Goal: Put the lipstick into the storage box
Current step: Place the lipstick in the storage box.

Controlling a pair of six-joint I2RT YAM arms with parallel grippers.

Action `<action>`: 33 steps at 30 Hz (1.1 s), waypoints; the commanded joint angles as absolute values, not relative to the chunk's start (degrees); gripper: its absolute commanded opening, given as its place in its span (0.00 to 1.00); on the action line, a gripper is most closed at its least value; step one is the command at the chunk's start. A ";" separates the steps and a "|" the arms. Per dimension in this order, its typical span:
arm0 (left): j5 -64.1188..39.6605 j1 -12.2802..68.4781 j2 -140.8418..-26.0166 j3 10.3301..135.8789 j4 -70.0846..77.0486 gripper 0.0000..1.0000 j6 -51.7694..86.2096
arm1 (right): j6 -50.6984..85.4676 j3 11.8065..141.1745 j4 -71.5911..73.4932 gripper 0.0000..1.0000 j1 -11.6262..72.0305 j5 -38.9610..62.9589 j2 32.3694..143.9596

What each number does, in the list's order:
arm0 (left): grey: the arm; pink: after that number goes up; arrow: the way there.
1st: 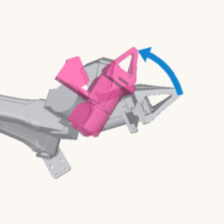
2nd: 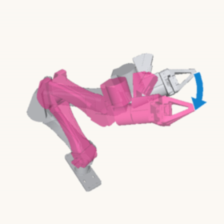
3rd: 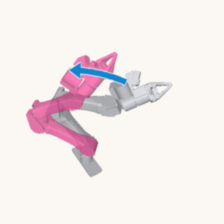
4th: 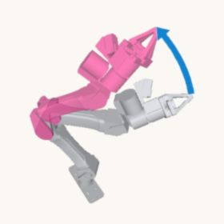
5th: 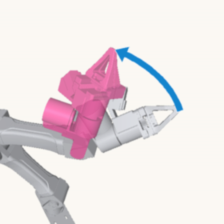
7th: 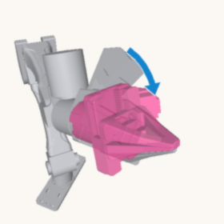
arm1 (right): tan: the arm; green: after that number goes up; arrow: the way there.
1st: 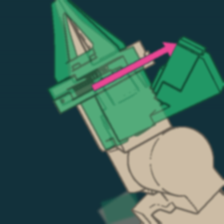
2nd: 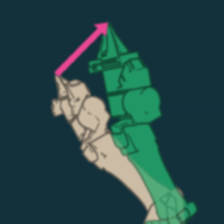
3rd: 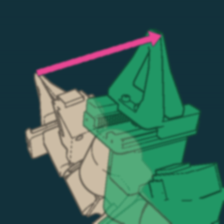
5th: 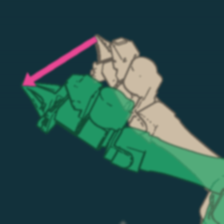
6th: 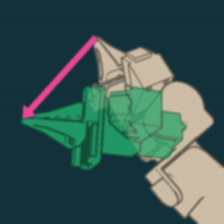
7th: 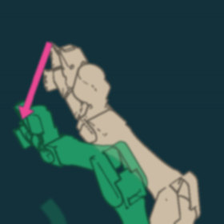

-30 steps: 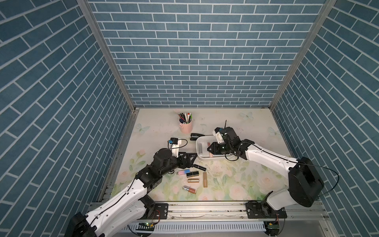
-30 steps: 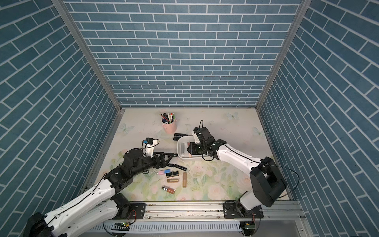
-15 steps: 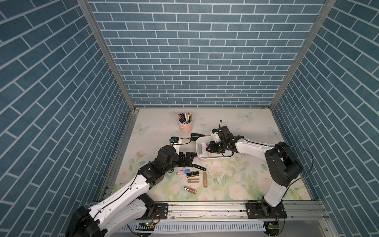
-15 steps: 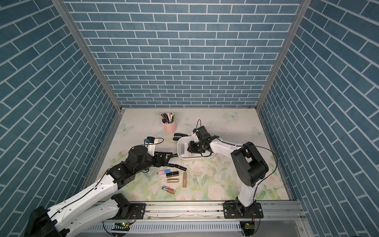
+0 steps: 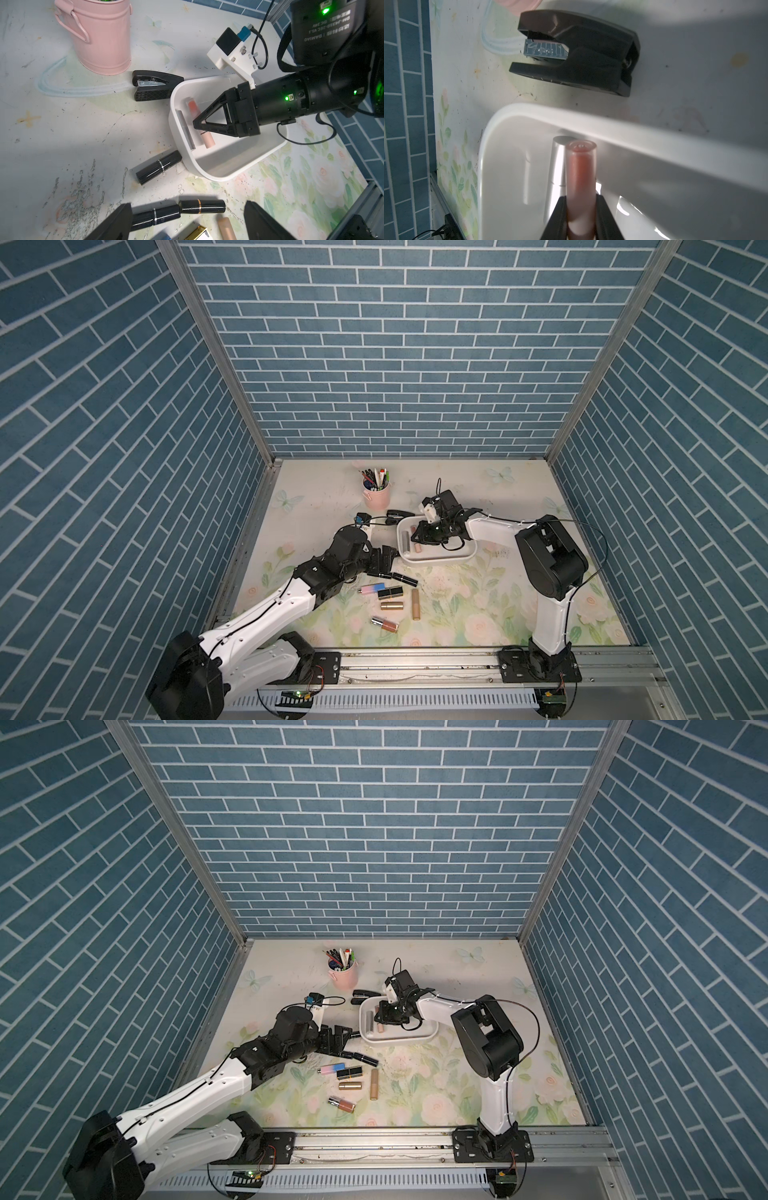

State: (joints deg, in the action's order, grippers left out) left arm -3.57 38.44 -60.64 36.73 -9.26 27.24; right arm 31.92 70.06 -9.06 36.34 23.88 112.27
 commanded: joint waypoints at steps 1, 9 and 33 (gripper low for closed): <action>-2.12 38.50 -61.74 38.72 -11.33 0.90 24.26 | 30.15 72.16 -8.79 0.25 35.94 25.31 113.76; -2.24 38.51 -63.38 41.02 -13.95 0.90 19.32 | 30.23 72.77 -8.65 0.37 35.86 25.84 113.76; -2.55 33.71 -72.25 46.87 -22.20 0.80 -21.38 | 29.91 58.02 -14.50 0.44 35.68 19.41 82.82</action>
State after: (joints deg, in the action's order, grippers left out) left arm -3.53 35.75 -70.30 45.15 -20.38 -16.29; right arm 31.03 59.92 -12.05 35.92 20.73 84.73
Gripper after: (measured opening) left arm 0.811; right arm 0.440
